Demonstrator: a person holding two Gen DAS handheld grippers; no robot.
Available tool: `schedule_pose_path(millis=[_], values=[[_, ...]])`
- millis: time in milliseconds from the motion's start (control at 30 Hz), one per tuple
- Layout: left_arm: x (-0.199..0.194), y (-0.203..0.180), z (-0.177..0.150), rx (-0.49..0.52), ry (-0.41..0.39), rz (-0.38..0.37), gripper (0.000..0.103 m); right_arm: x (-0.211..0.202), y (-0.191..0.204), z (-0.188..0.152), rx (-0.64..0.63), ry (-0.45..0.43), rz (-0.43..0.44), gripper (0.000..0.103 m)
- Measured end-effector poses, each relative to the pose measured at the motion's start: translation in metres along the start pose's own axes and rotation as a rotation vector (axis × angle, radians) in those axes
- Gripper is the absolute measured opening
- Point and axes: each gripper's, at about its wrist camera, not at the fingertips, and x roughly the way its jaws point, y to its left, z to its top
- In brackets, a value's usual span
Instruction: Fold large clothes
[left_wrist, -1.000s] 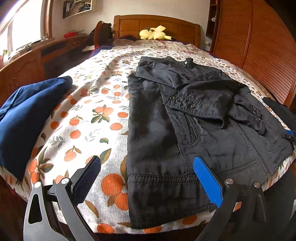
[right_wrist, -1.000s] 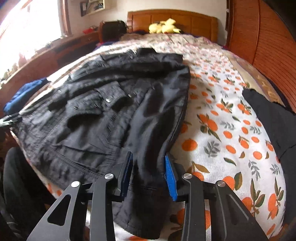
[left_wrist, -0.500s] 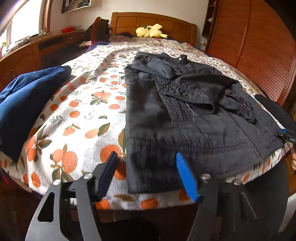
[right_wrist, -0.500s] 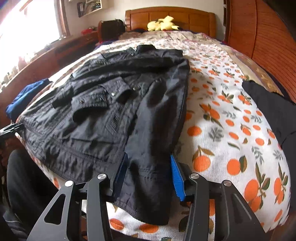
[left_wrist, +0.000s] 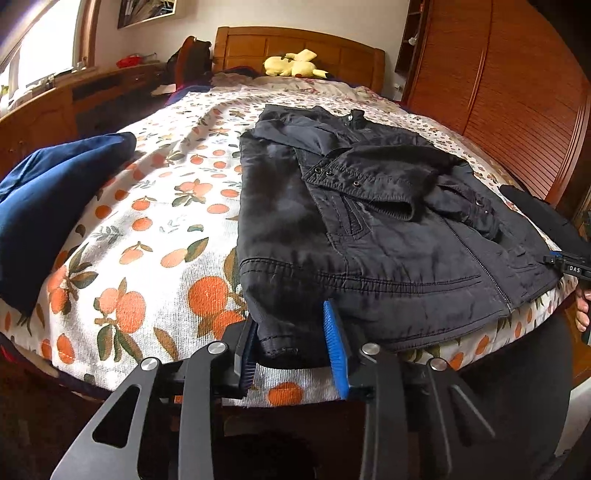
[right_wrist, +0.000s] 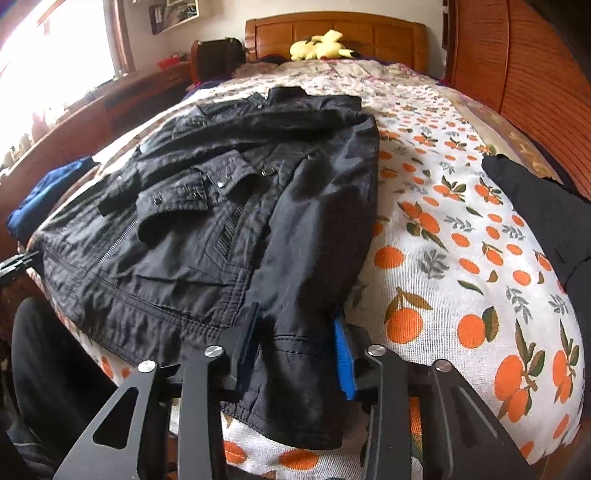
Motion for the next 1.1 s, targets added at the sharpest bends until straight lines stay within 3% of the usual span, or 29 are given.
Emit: schedule_pose_path(millis=[267,367,467,633,900,1100], values=[[0.005,0.001,0.003,-0.001,0.009,0.0,0.035,0.005,-0.003,-0.001,0.014,0.021,0.024,0.034],[0.001,0.001,0.008,-0.002,-0.002,0.001,0.015,0.006,-0.004,0.001,0.016,0.028,0.03,0.031],[-0.009,-0.001,0.017,-0.009,-0.032,-0.023,0.005,0.001,-0.004,0.005,0.012,0.006,0.044,0.011],[-0.046,-0.012,0.056,-0.02,-0.152,-0.07,0.004,-0.031,0.0,0.032,0.023,-0.112,0.097,0.006],[-0.116,-0.046,0.142,0.019,-0.365,-0.084,0.003,-0.105,0.023,0.105,-0.027,-0.318,0.052,0.004],[-0.18,-0.066,0.188,0.042,-0.506,-0.088,0.003,-0.175,0.031,0.148,-0.062,-0.464,0.03,0.004]])
